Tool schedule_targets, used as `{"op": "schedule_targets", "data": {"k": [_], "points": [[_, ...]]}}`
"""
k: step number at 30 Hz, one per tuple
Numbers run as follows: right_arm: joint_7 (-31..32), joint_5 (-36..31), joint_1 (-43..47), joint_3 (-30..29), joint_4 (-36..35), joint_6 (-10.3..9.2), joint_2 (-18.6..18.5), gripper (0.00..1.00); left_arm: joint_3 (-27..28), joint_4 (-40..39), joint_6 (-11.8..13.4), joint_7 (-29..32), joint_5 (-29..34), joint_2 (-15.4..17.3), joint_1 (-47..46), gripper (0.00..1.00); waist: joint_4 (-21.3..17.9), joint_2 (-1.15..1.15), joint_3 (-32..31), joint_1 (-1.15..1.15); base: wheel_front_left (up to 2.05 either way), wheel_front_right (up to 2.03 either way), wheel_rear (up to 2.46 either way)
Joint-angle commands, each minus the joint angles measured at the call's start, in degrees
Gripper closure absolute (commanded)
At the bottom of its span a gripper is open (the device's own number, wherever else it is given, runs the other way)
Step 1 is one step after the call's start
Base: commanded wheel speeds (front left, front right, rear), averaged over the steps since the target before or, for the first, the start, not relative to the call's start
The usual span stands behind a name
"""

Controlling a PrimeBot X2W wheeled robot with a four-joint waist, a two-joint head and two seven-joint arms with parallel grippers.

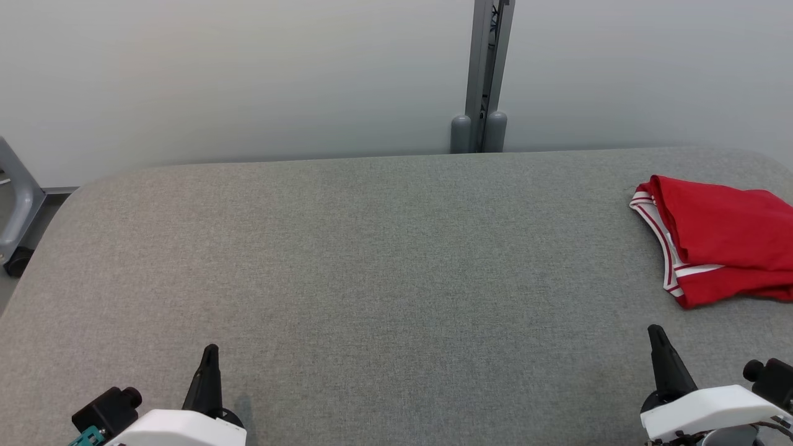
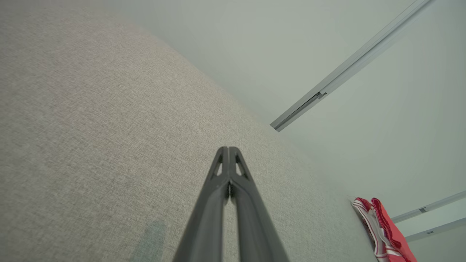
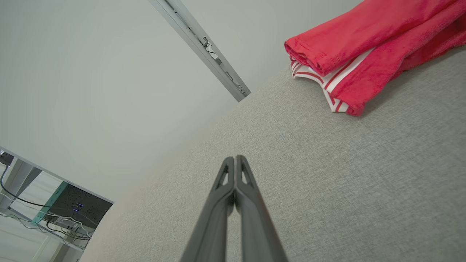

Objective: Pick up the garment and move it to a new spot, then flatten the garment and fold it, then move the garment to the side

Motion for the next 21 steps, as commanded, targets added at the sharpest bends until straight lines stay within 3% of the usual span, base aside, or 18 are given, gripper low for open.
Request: {"op": "schedule_targets", "data": {"k": [1, 21], "points": [[0.5, 2.4, -1.6, -0.4, -0.9, 0.00, -0.5, 1.00, 0.8, -1.0, -0.6, 0.5, -2.2, 0.3, -1.8, 1.00, 0.0, 0.00, 0.0, 0.00, 0.00, 0.00, 0.00], [3.2, 16.9, -2.7, -2.0, -1.3, 0.00, -0.7, 1.00, 3.8, -1.5, -3.0, 4.0, -15.1, 0.0, -3.6, 1.00, -0.3, 0.00, 0.3, 0.00, 0.00, 0.00, 0.00]]}}
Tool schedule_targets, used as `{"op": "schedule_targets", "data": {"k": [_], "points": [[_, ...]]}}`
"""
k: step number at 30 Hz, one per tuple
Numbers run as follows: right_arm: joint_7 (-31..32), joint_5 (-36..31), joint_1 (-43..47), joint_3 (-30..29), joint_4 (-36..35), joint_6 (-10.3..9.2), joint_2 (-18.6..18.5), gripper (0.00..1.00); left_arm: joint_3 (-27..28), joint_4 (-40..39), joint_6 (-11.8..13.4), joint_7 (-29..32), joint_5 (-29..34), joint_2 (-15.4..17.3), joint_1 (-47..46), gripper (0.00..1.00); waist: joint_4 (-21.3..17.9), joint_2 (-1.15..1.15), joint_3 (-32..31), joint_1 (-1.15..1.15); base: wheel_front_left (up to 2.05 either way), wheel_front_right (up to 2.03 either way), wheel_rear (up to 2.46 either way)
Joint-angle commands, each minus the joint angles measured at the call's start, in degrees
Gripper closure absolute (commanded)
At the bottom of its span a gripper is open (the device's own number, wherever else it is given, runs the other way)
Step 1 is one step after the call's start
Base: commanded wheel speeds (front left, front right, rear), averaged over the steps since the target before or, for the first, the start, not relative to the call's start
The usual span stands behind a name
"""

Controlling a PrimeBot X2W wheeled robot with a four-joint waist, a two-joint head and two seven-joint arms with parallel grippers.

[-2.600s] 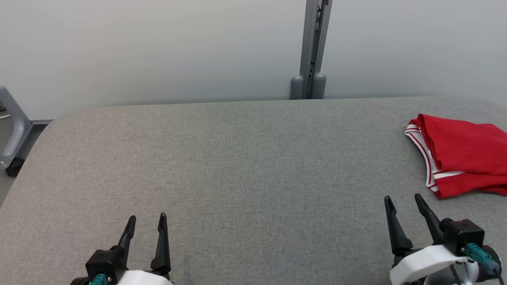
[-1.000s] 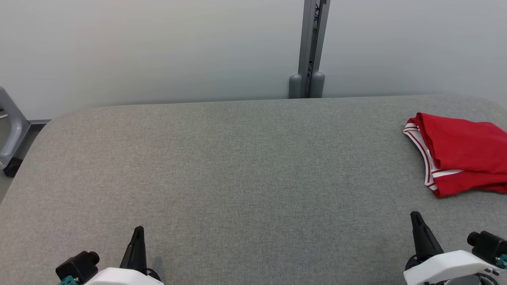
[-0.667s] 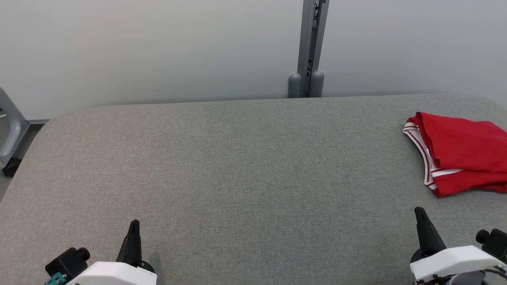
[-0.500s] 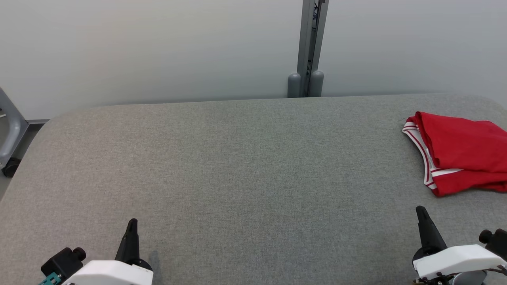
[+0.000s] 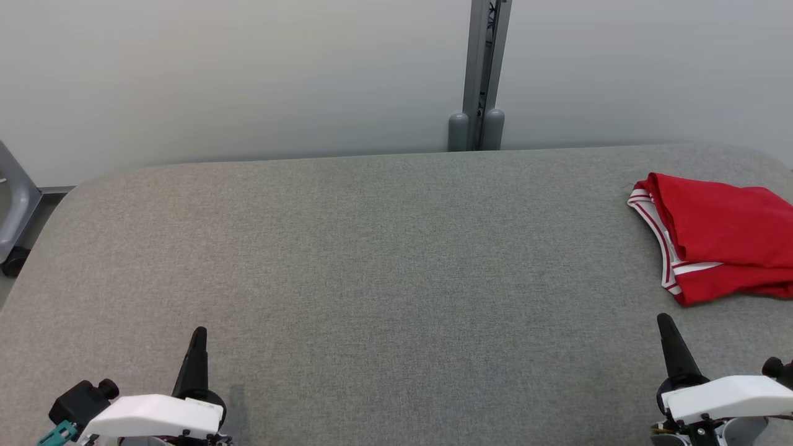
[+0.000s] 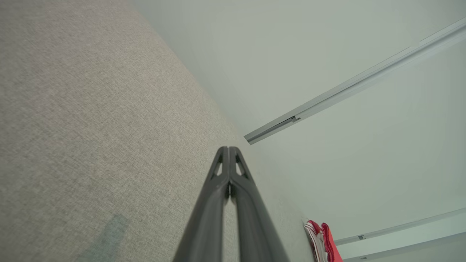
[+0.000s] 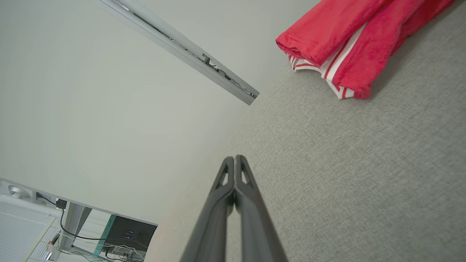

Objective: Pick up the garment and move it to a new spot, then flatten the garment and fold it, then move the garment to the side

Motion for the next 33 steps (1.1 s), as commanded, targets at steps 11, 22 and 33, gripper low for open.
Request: {"op": "schedule_targets", "data": {"k": [11, 22, 33], "points": [[1.6, 8.3, -1.8, -1.1, -1.0, 0.02, -0.6, 1.00, 2.0, -1.0, -1.7, 2.0, -7.3, 0.2, -2.6, 1.00, -0.2, 0.00, 0.2, 0.00, 0.00, 0.00, 0.00], [2.7, 14.5, -2.2, -1.7, -1.1, 0.02, -0.7, 1.00, 3.3, -1.2, -2.7, 3.5, -13.0, 0.1, -3.3, 1.00, -0.4, 0.00, 0.3, 0.00, 0.00, 0.00, 0.00], [3.7, 20.1, -2.7, -2.3, -1.2, 0.03, -0.8, 1.00, 4.4, -1.3, -3.7, 4.9, -17.9, 0.0, -3.9, 1.00, -0.5, 0.00, 0.5, 0.00, 0.00, 0.00, 0.00]]}}
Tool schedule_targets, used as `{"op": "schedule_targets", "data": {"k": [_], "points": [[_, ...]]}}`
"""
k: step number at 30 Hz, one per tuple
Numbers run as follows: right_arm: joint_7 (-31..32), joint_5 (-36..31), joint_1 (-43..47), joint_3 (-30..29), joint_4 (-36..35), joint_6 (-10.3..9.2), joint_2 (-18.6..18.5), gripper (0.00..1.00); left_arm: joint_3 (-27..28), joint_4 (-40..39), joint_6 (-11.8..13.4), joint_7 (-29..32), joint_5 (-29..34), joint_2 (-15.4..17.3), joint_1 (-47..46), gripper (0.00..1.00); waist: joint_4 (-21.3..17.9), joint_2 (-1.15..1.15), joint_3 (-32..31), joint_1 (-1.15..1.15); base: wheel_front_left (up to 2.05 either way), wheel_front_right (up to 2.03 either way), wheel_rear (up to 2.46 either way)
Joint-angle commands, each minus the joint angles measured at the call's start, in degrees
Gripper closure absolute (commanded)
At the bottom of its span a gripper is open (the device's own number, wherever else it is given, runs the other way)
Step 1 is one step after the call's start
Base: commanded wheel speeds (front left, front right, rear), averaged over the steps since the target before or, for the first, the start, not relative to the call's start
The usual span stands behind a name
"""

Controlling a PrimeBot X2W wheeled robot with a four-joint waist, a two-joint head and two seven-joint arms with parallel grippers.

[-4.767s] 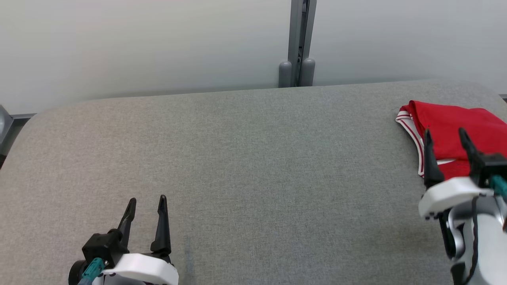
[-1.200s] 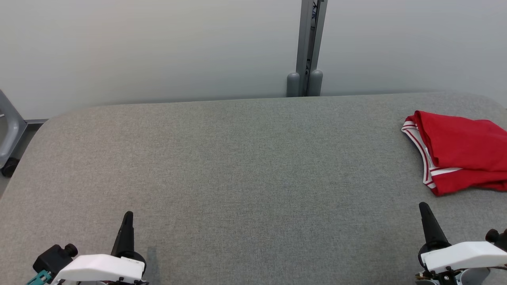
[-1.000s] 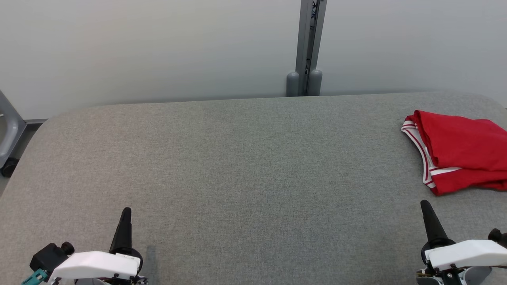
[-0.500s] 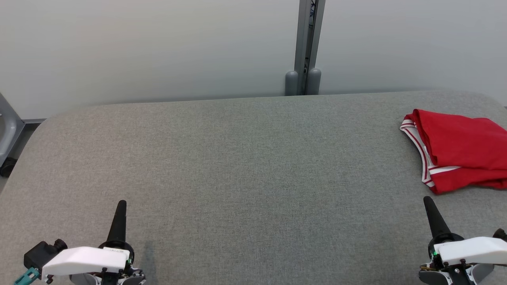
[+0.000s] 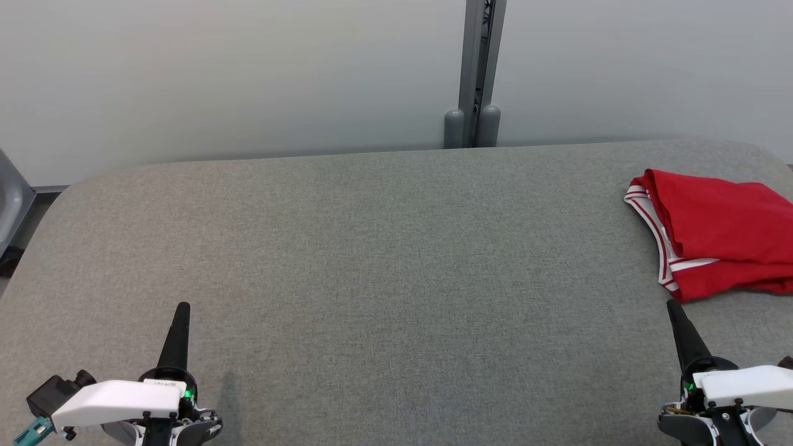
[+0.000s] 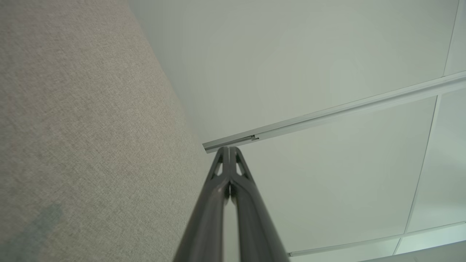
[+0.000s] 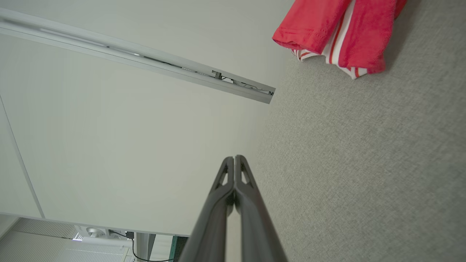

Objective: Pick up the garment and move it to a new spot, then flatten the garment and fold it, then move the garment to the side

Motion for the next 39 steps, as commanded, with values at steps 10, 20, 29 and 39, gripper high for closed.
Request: {"op": "schedule_targets", "data": {"k": [10, 20, 29, 39], "points": [[1.2, 5.6, -1.4, -0.8, -0.6, 0.04, -0.6, 1.00, 1.4, -0.6, -1.3, 1.3, -4.9, 0.1, -1.8, 1.00, -0.2, 0.00, 0.1, 0.00, 0.00, 0.00, 0.00], [1.9, 9.5, -1.5, -1.2, -0.6, 0.04, -0.6, 1.00, 2.2, -0.7, -2.0, 2.3, -8.4, 0.1, -2.1, 1.00, -0.3, 0.00, 0.3, 0.00, 0.00, 0.00, 0.00], [2.6, 13.1, -1.8, -1.6, -0.7, 0.04, -0.7, 1.00, 2.9, -0.8, -2.5, 3.2, -11.6, 0.0, -2.6, 1.00, -0.4, 0.00, 0.4, 0.00, 0.00, 0.00, 0.00], [3.1, 16.4, -2.0, -1.9, -0.7, 0.04, -0.7, 1.00, 3.6, -0.9, -3.1, 4.1, -14.6, -0.1, -2.9, 1.00, -0.6, 0.00, 0.5, 0.00, 0.00, 0.00, 0.00]]}}
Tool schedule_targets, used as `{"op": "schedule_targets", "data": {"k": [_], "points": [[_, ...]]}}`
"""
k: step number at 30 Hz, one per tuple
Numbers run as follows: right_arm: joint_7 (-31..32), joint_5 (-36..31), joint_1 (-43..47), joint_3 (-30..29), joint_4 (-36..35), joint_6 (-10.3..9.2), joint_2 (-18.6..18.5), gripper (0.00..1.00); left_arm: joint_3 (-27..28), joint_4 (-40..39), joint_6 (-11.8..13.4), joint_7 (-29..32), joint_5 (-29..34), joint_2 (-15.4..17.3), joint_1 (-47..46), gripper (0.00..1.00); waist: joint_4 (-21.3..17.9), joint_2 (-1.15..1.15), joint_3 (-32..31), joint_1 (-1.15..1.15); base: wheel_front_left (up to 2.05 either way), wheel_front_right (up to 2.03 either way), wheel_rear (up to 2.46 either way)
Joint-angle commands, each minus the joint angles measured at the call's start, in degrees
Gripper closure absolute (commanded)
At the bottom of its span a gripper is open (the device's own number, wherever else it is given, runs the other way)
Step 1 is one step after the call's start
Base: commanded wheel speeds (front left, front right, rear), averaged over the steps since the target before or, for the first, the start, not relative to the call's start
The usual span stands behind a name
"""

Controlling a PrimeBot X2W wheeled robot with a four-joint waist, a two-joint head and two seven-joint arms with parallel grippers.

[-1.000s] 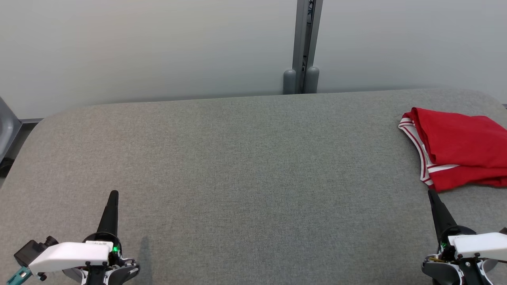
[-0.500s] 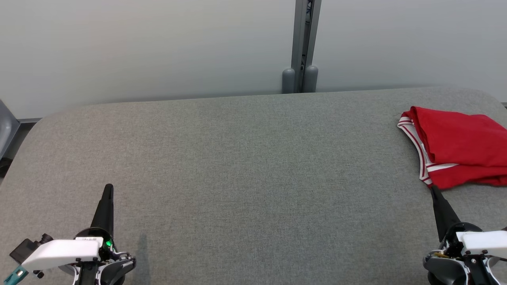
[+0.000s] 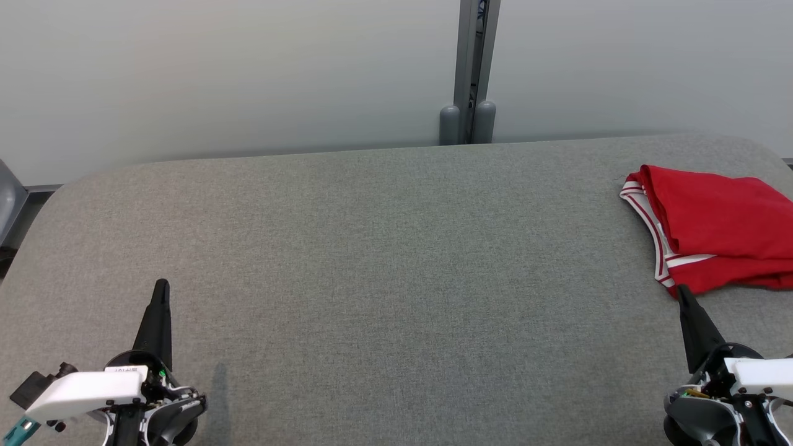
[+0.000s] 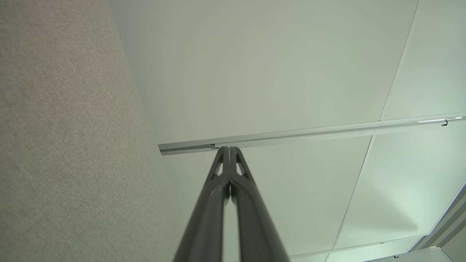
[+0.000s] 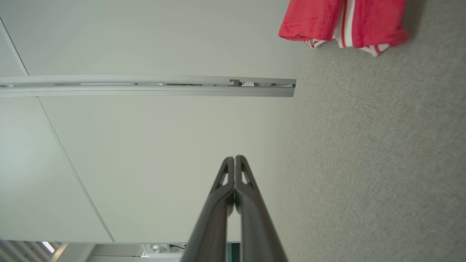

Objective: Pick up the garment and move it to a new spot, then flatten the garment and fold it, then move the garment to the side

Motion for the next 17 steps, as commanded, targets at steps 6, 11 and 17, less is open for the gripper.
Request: {"op": "schedule_targets", "data": {"k": [6, 11, 17], "points": [[0.1, 0.4, -0.5, -0.1, -0.2, 0.04, -0.5, 1.00, 0.2, -0.2, -0.3, 0.2, -0.3, 0.2, -0.9, 1.00, 0.0, 0.00, 0.0, 0.00, 0.00, 0.00, 0.00], [0.1, 0.4, -0.5, -0.1, -0.2, 0.04, -0.5, 1.00, 0.2, -0.2, -0.3, 0.2, -0.3, 0.2, -0.9, 1.00, 0.0, 0.00, 0.0, 0.00, 0.00, 0.00, 0.00], [0.1, 0.4, -0.5, -0.1, -0.2, 0.04, -0.5, 1.00, 0.2, -0.2, -0.3, 0.2, -0.3, 0.2, -0.9, 1.00, 0.0, 0.00, 0.0, 0.00, 0.00, 0.00, 0.00]]}}
